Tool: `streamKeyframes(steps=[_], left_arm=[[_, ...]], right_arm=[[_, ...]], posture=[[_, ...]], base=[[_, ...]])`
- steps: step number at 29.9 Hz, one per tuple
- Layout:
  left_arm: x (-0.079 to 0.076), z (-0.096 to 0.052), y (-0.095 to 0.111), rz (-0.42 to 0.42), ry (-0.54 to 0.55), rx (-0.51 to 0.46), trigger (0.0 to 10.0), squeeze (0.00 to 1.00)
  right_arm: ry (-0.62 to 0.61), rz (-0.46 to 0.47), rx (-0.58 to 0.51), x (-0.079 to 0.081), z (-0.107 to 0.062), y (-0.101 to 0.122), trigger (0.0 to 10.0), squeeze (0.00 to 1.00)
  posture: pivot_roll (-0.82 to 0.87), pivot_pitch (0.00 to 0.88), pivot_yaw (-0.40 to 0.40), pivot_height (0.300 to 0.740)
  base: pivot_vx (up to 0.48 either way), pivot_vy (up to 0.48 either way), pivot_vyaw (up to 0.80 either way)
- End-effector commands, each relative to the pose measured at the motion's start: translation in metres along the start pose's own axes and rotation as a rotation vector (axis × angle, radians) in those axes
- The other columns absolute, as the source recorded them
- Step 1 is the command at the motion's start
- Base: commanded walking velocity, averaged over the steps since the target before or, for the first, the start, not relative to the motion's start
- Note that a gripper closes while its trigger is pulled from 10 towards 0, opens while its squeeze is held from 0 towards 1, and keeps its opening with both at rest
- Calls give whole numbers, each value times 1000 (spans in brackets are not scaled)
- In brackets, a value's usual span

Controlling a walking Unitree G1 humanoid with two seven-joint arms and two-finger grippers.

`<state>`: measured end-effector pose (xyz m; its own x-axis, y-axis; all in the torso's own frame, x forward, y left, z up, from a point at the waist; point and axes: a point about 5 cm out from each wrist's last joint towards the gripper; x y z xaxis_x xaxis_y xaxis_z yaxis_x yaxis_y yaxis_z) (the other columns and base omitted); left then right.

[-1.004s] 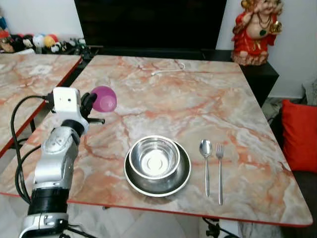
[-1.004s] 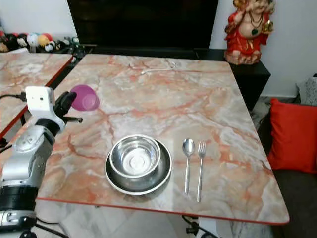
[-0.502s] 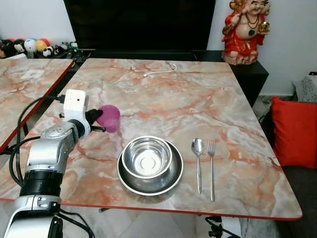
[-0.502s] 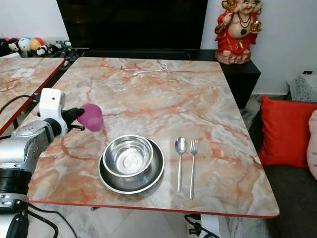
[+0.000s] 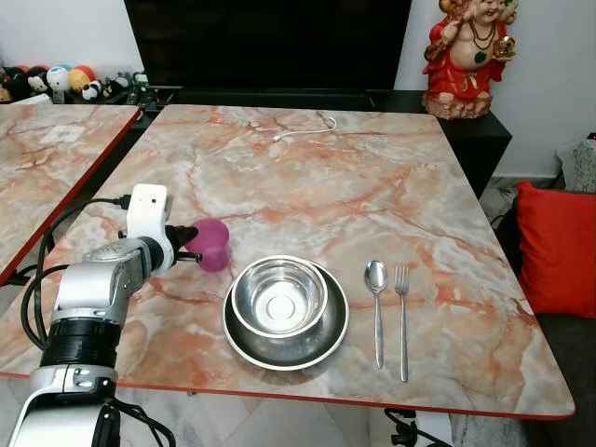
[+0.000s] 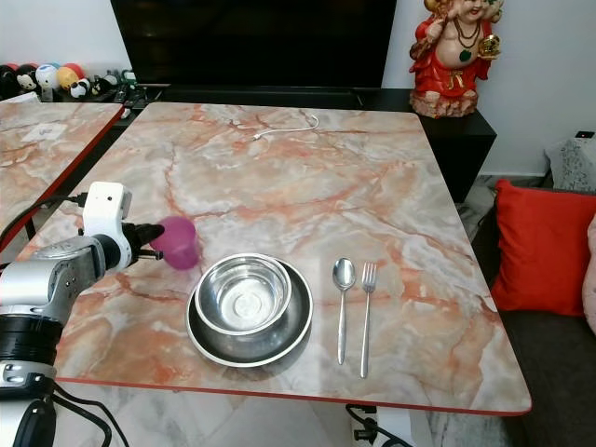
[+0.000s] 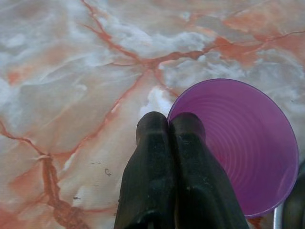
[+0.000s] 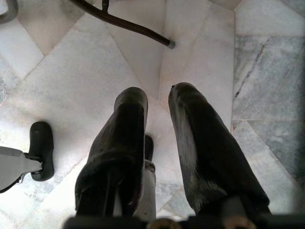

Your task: Setting the table

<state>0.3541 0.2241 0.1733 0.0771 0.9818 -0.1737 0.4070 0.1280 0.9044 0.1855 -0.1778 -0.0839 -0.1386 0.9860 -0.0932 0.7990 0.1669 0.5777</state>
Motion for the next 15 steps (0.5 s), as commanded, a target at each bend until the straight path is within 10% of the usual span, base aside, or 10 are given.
streamKeyframes(steps=[1,15], left_arm=[[-6,1,8,-17,-24,-9,10000,0],[-9,0,4,-42,-18,-3,10000,47]], right_arm=[[3,0,3,0,0,1,10000,0],[4,-7,15,1,0,-2,10000,0]], posture=[[41,0,4,740],[29,0,11,740]], base=[[0,0,0],[0,0,0]])
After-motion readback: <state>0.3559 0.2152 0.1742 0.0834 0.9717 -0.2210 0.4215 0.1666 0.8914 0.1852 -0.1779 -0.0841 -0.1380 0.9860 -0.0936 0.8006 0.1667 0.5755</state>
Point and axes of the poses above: a point about 5 cm out from each wrist's last joint towards the gripper, its own z axis pointing out of the wrist towards the gripper, its own y axis along the axis of the wrist's last joint, x = y × z, and after that the axes turned 10 degrees about -z, right-handed
